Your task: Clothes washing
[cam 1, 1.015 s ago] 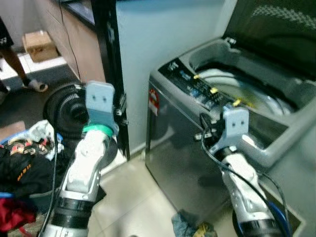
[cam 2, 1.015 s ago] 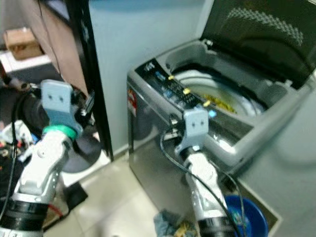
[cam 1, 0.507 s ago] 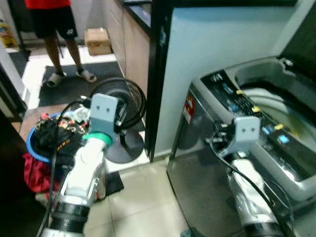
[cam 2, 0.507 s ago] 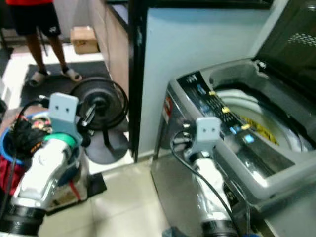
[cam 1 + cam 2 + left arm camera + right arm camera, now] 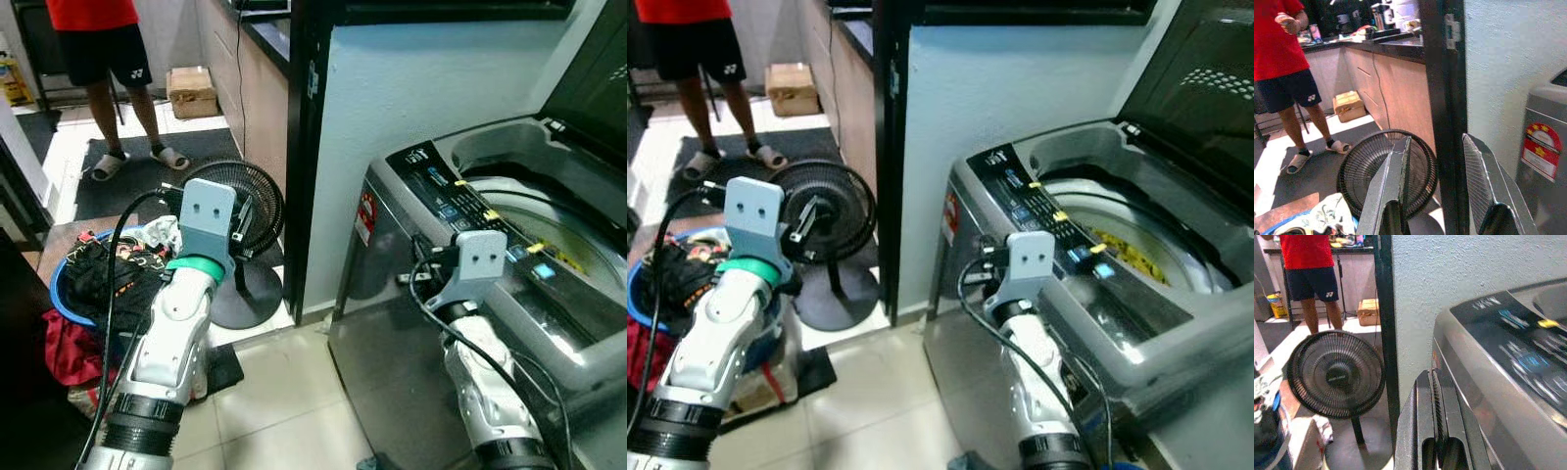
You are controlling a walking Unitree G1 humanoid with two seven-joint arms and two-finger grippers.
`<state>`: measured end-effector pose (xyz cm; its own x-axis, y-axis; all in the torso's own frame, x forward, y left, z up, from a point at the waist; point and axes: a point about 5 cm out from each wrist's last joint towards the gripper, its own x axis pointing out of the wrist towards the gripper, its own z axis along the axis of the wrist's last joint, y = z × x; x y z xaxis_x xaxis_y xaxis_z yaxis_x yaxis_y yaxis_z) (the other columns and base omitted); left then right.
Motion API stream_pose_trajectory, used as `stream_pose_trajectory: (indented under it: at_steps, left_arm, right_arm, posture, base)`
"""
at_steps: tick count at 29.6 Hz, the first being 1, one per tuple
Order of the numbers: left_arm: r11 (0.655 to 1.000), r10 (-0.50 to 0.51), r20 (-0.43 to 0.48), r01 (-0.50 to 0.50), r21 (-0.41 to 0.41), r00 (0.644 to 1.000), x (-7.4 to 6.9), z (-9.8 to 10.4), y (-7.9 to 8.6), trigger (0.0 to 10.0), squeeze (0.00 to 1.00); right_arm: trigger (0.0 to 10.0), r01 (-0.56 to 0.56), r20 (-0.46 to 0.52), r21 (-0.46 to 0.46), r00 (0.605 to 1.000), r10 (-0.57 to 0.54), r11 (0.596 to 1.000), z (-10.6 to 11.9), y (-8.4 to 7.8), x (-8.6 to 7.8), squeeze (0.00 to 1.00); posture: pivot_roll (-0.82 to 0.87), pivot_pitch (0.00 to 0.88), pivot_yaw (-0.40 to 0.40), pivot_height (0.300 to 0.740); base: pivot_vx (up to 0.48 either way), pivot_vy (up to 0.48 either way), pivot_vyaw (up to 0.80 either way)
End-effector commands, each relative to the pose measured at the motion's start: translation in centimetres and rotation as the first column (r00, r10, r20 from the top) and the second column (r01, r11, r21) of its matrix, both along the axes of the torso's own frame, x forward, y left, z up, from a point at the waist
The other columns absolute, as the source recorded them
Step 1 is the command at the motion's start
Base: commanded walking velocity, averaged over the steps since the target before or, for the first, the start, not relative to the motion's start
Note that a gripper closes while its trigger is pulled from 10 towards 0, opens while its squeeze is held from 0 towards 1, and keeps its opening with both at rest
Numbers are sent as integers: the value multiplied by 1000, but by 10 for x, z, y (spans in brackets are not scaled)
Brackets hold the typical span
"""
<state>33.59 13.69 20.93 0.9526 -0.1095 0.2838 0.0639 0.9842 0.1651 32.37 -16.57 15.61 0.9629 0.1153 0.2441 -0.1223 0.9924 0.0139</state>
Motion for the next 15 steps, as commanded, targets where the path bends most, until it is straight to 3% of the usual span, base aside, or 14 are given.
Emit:
stream_pose_trajectory:
  at_steps: [1,15]
  left_arm:
    - [1000,17,-4,-17,20,1000,2,-1,4,10000,0]
    - [1000,15,5,-15,23,1000,2,-1,4,10000,0]
  right_arm:
    - [10000,-13,-4,0,1000,13,1000,-2,4,1,0]
    - [10000,-8,1,16,1000,8,1000,-2,3,1,0]
  posture:
    - [60,0,6,740]
    - [62,0,7,740]
  base:
    - [480,0,794]
    - [480,0,794]
